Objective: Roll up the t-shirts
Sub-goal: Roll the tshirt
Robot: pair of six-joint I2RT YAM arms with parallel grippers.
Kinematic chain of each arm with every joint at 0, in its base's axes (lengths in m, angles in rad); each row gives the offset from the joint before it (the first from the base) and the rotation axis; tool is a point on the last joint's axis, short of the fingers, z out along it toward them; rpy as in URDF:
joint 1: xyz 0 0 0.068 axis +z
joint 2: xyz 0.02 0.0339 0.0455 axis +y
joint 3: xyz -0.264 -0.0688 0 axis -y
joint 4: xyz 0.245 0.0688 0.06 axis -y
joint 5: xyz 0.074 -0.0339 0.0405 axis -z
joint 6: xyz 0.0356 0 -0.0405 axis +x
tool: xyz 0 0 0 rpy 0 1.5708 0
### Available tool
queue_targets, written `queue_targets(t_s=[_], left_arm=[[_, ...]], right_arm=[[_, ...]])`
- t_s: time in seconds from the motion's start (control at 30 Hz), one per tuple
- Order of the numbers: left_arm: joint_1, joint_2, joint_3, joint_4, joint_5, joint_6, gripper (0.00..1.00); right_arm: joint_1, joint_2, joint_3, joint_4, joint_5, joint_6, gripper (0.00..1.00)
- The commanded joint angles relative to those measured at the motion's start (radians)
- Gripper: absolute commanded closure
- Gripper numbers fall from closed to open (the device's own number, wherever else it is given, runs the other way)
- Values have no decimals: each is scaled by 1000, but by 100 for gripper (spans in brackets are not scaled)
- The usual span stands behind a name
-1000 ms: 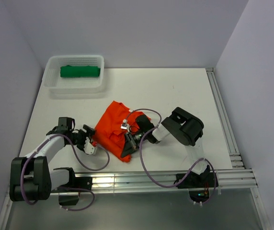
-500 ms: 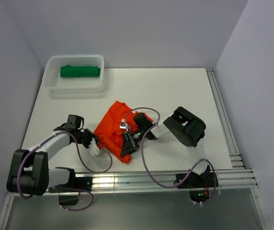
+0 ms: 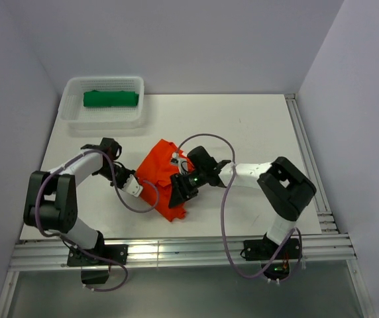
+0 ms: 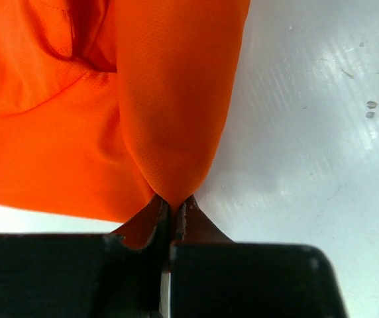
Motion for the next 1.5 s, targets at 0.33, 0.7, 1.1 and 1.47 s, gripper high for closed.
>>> queue_targets(t_s=[0.33,0.7,1.1,1.47], left_arm=[[-58,201,220,-349,-62,5,100],[-75,364,383,-506,-68,-18,100],[-100,422,417,-506,-125,-86,100],[-101,413,421,-506,-132,-86,100]], right_arm=[[178,-330,-33,-171,714,-72,26],[611,-299,18,-224,1339,-93,22],[766,81,302,-465,1583,-101,20],[749,198,305,-479,1646,-111,30]])
